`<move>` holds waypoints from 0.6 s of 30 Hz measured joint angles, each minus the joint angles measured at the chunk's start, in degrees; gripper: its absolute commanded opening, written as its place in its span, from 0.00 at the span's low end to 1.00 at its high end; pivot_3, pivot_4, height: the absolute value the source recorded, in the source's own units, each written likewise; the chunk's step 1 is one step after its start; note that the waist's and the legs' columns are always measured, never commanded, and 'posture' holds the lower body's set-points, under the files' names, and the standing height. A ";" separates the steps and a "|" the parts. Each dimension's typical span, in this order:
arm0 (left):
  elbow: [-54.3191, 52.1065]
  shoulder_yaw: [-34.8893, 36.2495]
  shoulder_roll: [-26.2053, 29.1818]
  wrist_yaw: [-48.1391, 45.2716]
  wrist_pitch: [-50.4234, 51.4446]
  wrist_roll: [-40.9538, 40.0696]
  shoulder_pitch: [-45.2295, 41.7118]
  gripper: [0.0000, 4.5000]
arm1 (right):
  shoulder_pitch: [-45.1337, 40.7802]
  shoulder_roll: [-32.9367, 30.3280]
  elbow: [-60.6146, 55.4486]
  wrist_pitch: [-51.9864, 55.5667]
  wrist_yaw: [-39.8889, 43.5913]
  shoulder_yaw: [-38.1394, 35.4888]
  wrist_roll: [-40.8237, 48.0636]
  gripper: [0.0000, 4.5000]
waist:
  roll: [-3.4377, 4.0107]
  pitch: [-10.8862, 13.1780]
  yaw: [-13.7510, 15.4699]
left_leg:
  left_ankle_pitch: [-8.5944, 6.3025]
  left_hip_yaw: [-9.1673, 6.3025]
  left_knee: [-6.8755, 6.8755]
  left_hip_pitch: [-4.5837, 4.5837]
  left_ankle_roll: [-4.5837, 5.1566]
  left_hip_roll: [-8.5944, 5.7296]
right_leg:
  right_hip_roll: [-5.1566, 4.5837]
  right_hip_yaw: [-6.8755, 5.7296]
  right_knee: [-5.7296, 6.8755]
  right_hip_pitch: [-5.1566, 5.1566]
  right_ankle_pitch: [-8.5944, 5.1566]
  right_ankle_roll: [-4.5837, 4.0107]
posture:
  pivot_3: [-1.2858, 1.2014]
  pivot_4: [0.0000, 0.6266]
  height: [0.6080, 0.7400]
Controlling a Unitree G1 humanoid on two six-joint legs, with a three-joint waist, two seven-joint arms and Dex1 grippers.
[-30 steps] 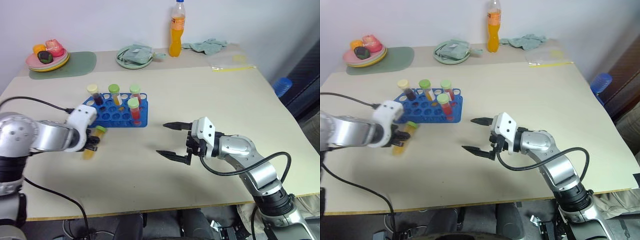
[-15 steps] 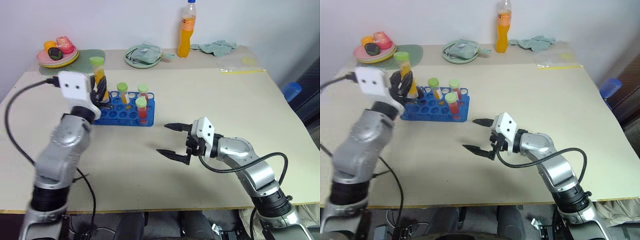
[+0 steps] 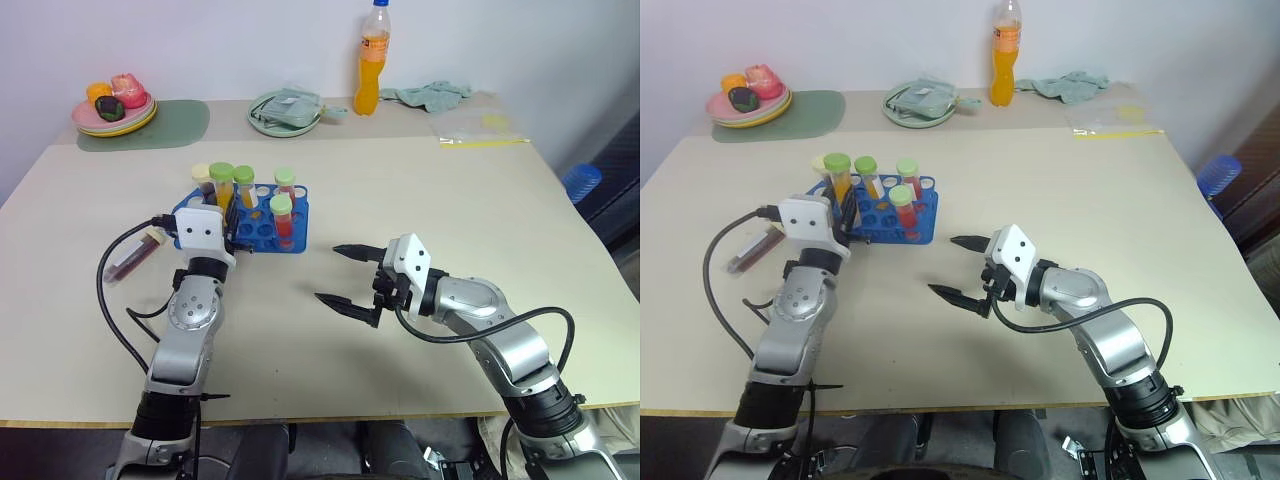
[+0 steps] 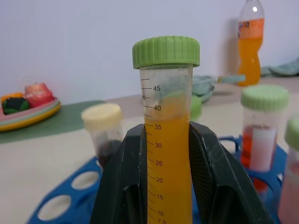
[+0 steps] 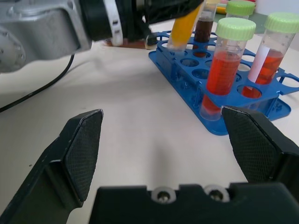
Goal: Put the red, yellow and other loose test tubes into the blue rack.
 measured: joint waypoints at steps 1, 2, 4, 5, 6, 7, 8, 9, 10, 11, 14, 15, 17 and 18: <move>0.89 -0.03 -0.58 -0.48 -0.71 0.44 -0.12 0.15 | 0.01 0.00 -0.01 0.00 -0.09 0.00 0.00 1.00 | 0.00 0.00 0.00 | 0.00 0.00 0.01 0.00 0.00 0.00 | 0.00 0.00 0.00 0.00 0.00 0.00 | 0.52 0.24 1.00; 1.66 -0.04 -1.07 -0.96 -1.37 0.76 -0.60 0.15 | 0.00 0.01 -0.01 0.01 -0.15 0.00 0.00 1.00 | 0.00 0.00 0.03 | 0.00 0.00 0.01 0.00 0.00 0.00 | 0.00 0.00 0.00 0.00 0.00 0.00 | 0.52 0.24 1.00; 3.34 -0.08 -1.74 -1.58 -2.32 1.71 -1.58 0.15 | 0.00 0.07 -0.02 0.01 -0.25 0.01 0.00 1.00 | 0.00 0.00 0.03 | 0.00 0.00 0.01 0.00 0.00 0.00 | 0.00 -0.01 0.00 0.00 0.00 0.00 | 0.52 0.24 1.00; 4.09 -0.06 -2.21 -1.89 -2.90 1.94 -1.91 0.15 | 0.00 0.09 -0.02 0.01 -0.37 0.01 0.00 1.00 | 0.00 0.00 -0.03 | 0.00 0.00 0.01 0.00 0.00 0.00 | 0.00 -0.01 0.01 0.01 0.00 0.00 | 0.52 0.24 1.00; 4.71 -0.07 -2.61 -2.12 -3.35 2.21 -2.21 0.15 | 0.00 0.11 -0.02 0.01 -0.45 0.01 -0.01 1.00 | 0.00 0.00 -0.04 | 0.00 0.00 0.01 0.00 0.00 0.00 | 0.00 -0.01 0.01 0.00 0.00 0.00 | 0.52 0.24 1.00; 5.82 -0.06 -3.12 -2.39 -3.82 2.49 -2.84 0.15 | 0.00 0.15 -0.02 0.00 -0.53 0.02 -0.01 1.00 | 0.00 0.00 0.00 | 0.00 0.00 0.01 0.00 0.00 0.00 | 0.00 -0.01 0.02 0.00 0.00 0.00 | 0.52 0.24 1.00; 6.81 -0.06 -3.51 -2.59 -4.37 2.86 -3.40 0.15 | 0.00 0.25 -0.02 0.00 -0.57 0.03 0.00 1.00 | 0.00 0.00 0.00 | 0.00 -0.01 0.02 0.00 0.00 0.00 | 0.01 -0.02 0.03 0.00 0.00 0.00 | 0.52 0.24 1.00; 7.80 -0.03 -3.88 -2.79 -4.77 3.05 -3.93 0.15 | 0.00 0.35 -0.02 0.00 -0.62 0.05 -0.01 1.00 | 0.00 0.00 -0.01 | 0.00 -0.01 0.03 0.01 0.00 -0.01 | 0.01 -0.02 0.04 0.01 0.00 0.00 | 0.52 0.24 1.00; 8.70 0.08 -4.22 -2.90 -5.22 3.30 -4.32 0.15 | 0.00 0.48 -0.02 0.00 -0.68 0.06 -0.01 1.00 | -0.01 0.00 -0.01 | 0.00 -0.01 0.03 0.01 0.00 -0.01 | 0.01 -0.02 0.04 0.01 0.00 0.00 | 0.52 0.24 1.00; 9.36 0.14 -4.39 -3.09 -5.82 3.52 -4.54 0.15 | 0.00 0.54 -0.02 0.00 -0.74 0.07 -0.02 1.00 | -0.01 0.00 0.04 | 0.00 -0.01 0.04 0.01 0.00 -0.01 | 0.01 -0.02 0.04 0.01 0.00 0.00 | 0.52 0.24 1.00; 10.78 0.18 -4.94 -3.54 -6.95 4.07 -5.11 0.15 | 0.00 0.85 -0.02 0.00 -1.08 0.08 -0.04 1.00 | -0.01 -0.01 0.18 | 0.00 -0.02 0.07 0.01 0.00 -0.01 | 0.01 -0.03 0.05 0.04 0.00 0.01 | 0.52 0.24 1.00; 10.98 0.20 -5.14 -3.67 -7.28 4.12 -5.11 0.15 | 0.00 0.86 -0.02 0.00 -1.22 0.08 -0.05 1.00 | -0.01 -0.01 0.25 | 0.00 -0.02 0.08 0.01 0.00 -0.02 | 0.00 -0.03 0.05 0.04 0.00 0.01 | 0.52 0.24 1.00; 11.30 0.27 -5.38 -3.85 -7.88 4.11 -5.10 0.15 | 0.00 0.86 -0.02 0.00 -1.37 0.08 -0.06 1.00 | -0.01 -0.01 0.31 | 0.00 -0.03 0.09 0.01 0.00 -0.02 | 0.00 -0.03 0.05 0.04 0.00 0.01 | 0.52 0.24 1.00; 11.59 0.45 -5.54 -3.97 -8.39 4.10 -5.07 0.15 | 0.03 0.86 -0.02 0.00 -1.48 0.08 -0.06 1.00 | -0.01 -0.01 0.32 | 0.00 -0.03 0.09 0.01 0.00 -0.02 | 0.01 -0.03 0.05 0.04 0.00 0.01 | 0.52 0.24 1.00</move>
